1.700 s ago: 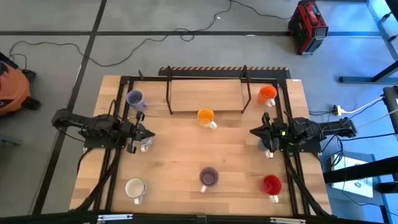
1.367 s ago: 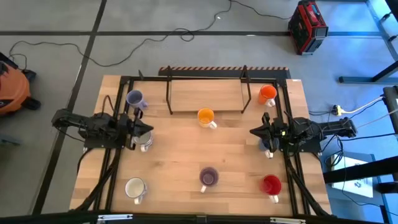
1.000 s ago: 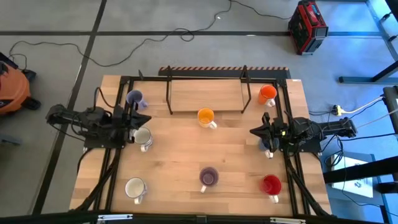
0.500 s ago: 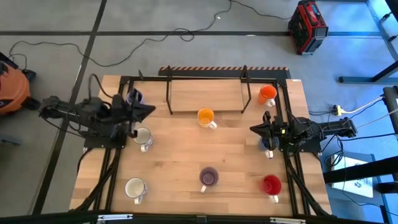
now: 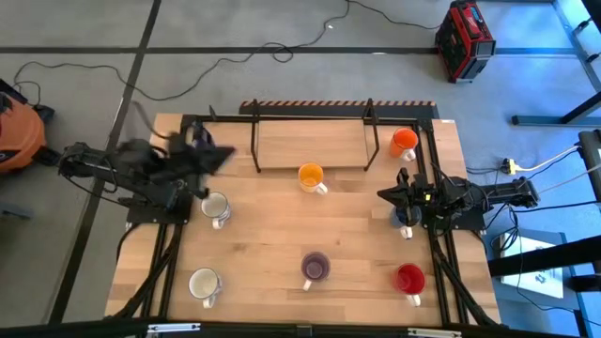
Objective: Place coffee mugs
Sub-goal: Put the top blue patterned mug on the shelf
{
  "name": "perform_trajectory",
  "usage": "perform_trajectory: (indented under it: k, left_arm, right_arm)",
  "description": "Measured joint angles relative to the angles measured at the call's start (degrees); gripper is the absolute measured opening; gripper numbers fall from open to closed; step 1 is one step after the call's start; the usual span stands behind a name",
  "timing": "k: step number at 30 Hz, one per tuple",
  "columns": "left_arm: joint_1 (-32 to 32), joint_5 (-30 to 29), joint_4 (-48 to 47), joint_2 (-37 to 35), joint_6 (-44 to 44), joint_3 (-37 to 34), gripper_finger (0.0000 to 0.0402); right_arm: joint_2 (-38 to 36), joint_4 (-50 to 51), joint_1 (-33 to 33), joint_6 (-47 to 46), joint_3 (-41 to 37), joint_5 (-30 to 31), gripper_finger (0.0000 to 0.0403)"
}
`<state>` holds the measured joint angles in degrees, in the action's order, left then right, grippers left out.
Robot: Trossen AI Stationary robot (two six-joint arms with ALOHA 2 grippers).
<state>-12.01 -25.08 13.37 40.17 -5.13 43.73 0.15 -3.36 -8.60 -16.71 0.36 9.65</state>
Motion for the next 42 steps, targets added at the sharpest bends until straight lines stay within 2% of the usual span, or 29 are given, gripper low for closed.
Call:
perform_trajectory:
  k: [8,14,18,21,24,35,38,42]
  left_arm:
    - [0.0,0.04,-29.49,7.52,-16.64,7.37,0.0]
    - [0.02,8.38,-55.34,12.38,-29.85,15.05,0.0]
    - [0.02,15.08,-68.05,13.68,-39.65,15.74,0.0]
    - [0.0,17.66,-71.88,14.39,-45.0,15.57,0.0]
    - [1.0,16.2,-74.93,15.29,-47.14,15.46,0.0012]
    - [5.53,23.07,-82.99,22.44,-50.6,15.42,0.0156]
    - [5.47,23.91,-83.88,25.65,-51.19,15.38,0.0176]
    - [5.51,24.94,-83.95,29.65,-50.11,15.38,0.018]
  right_arm:
    - [-0.01,-0.15,0.0,0.0,0.0,1.38,0.0003]
    - [-0.01,-0.15,0.0,-0.01,0.0,1.34,0.0003]
    - [0.01,-0.15,-0.01,-0.02,0.0,1.32,0.0003]
    - [-0.01,-0.15,0.0,-0.02,0.0,1.31,0.0003]
    - [0.01,-0.15,0.0,0.0,0.0,1.31,0.0003]
    - [0.0,-0.03,-0.02,0.0,0.0,1.27,0.0003]
    - [-0.01,-0.03,-0.02,0.0,0.0,1.27,0.0003]
    - [-0.01,-0.02,-0.02,0.0,0.0,1.27,0.0003]
